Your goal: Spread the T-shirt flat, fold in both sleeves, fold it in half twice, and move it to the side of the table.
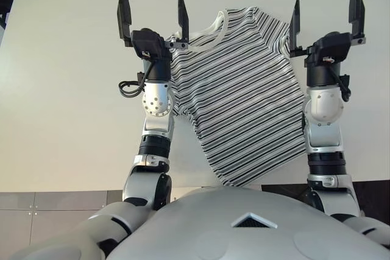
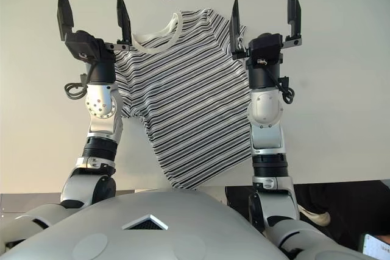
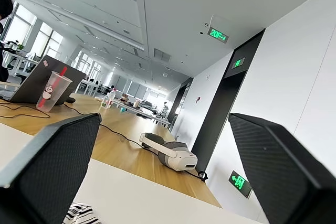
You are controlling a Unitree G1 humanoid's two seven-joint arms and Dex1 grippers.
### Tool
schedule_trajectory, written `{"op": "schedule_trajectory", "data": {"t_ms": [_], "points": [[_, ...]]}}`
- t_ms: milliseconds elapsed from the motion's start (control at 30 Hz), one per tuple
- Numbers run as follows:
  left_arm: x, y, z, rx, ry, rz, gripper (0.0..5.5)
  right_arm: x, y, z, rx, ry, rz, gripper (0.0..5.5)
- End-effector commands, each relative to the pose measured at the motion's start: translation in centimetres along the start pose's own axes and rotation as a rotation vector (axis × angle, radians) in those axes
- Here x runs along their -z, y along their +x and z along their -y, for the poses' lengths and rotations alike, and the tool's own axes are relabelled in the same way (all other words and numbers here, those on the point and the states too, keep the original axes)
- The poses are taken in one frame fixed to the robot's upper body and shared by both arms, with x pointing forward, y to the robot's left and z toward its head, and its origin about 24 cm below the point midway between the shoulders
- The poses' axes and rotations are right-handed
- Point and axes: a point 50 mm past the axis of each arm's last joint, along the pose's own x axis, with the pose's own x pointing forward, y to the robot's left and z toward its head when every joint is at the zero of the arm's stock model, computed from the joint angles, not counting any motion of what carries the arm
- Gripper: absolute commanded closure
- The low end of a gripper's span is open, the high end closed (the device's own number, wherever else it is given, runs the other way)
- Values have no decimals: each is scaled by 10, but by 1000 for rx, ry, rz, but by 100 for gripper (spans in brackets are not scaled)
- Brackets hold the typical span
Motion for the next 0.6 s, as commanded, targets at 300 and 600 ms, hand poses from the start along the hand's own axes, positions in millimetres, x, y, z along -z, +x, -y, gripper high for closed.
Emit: {"op": "schedule_trajectory", "data": {"t_ms": [300, 600], "points": [[2, 5, 4, 25, 11, -1, 0, 1, 0, -1, -1, -2, 5, 102], [16, 4, 7, 41, 6, -38, 0, 14, -1, -6, 3, -11, -15, 102]]}}
